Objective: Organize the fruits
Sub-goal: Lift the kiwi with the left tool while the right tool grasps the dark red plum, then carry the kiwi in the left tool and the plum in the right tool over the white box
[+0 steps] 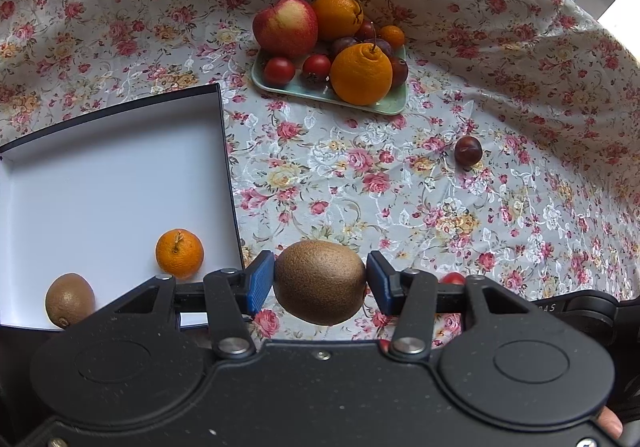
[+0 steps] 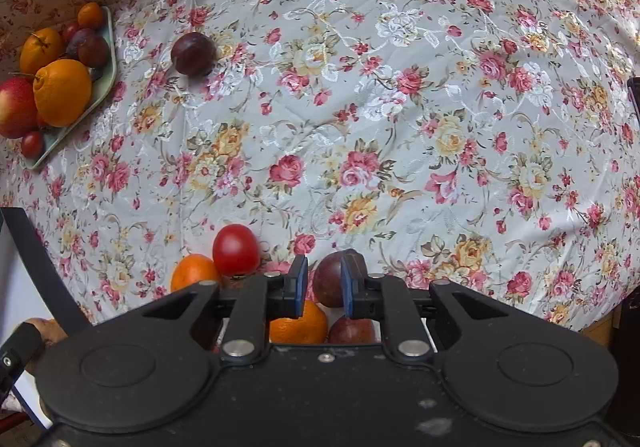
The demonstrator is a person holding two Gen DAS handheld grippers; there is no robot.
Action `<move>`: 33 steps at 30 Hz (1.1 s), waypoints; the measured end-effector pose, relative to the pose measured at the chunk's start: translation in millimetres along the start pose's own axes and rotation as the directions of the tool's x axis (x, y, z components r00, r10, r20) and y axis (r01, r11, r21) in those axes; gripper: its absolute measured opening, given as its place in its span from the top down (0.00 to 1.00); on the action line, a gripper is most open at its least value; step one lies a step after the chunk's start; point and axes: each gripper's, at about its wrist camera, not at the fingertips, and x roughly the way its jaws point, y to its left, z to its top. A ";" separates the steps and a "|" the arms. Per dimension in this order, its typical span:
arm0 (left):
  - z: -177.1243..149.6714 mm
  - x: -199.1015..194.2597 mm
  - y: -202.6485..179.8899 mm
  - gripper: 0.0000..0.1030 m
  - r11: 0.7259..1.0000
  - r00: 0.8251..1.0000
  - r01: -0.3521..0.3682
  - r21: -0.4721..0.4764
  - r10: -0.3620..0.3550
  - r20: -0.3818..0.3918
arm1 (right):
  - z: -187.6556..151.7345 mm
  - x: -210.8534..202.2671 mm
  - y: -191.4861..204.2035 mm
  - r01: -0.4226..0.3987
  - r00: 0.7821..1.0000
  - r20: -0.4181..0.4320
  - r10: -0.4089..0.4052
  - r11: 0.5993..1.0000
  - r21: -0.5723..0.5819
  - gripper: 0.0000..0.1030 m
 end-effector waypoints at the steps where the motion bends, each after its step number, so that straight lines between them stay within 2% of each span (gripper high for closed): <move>1: -0.5 0.3 -1.9 0.46 1.000 1.000 0.001 0.002 -0.001 -0.001 | 0.0 1.5 -1.7 0.004 1.000 -0.007 -0.004 1.000 0.004 0.82; 8: -4.2 2.4 -15.4 0.46 1.000 1.000 0.005 0.023 -0.005 -0.004 | 0.6 14.7 -12.7 -0.015 0.998 -0.061 0.017 0.999 0.036 0.81; 9: -4.6 2.6 -16.4 0.46 1.000 1.000 0.003 0.025 -0.003 -0.005 | 0.4 16.9 -12.6 -0.015 0.998 -0.065 0.017 0.999 0.036 0.80; 11: -5.3 3.2 -17.3 0.46 1.000 1.000 0.001 0.028 -0.001 -0.006 | -0.8 19.8 -11.8 -0.024 0.998 -0.064 0.027 0.999 0.041 0.71; 20: -3.2 1.2 -11.5 0.45 1.000 1.000 -0.006 0.013 0.006 -0.002 | -7.4 39.3 4.5 0.018 0.996 -0.092 -0.017 1.000 0.014 0.68; 29: 2.6 -4.9 7.2 0.45 0.999 0.999 -0.027 -0.019 0.028 0.017 | -3.2 21.6 -4.1 -0.014 0.999 -0.045 0.016 0.999 0.049 0.68; 33: 7.0 -10.3 23.8 0.46 0.998 0.998 -0.042 -0.049 0.044 0.035 | -3.7 3.3 5.5 -0.066 0.998 -0.010 0.066 0.997 0.032 0.69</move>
